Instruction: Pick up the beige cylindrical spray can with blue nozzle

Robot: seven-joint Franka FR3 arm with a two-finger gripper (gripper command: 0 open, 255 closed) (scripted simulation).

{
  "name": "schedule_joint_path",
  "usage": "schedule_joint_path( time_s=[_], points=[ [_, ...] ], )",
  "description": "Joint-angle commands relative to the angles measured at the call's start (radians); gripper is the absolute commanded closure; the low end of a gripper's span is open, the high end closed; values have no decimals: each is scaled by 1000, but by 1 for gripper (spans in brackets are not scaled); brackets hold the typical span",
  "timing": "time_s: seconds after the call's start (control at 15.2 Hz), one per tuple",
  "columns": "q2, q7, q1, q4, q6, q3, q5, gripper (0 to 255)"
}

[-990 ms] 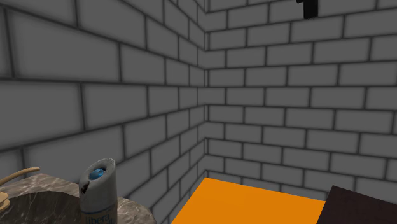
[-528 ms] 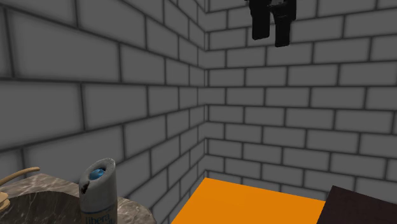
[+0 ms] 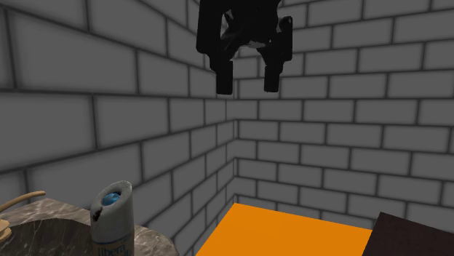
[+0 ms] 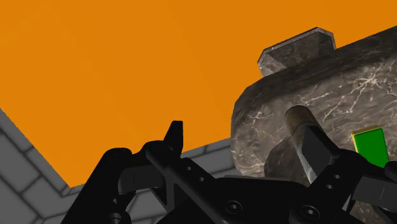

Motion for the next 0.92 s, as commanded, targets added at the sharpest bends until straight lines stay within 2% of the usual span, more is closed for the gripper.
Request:
schedule_joint_path(
  time_s=[0.0, 0.26, 0.46, 0.66, 0.86],
  points=[
    [57, 64, -9, -2, 83, 45, 0, 0],
    [207, 215, -53, 39, 229, 146, -48, 0],
    [333, 357, -107, 89, 322, 228, -137, 0],
    [472, 540, -169, 158, 389, 305, -291, 0],
    [628, 757, -197, 249, 415, 342, -507, 0]
  ],
)
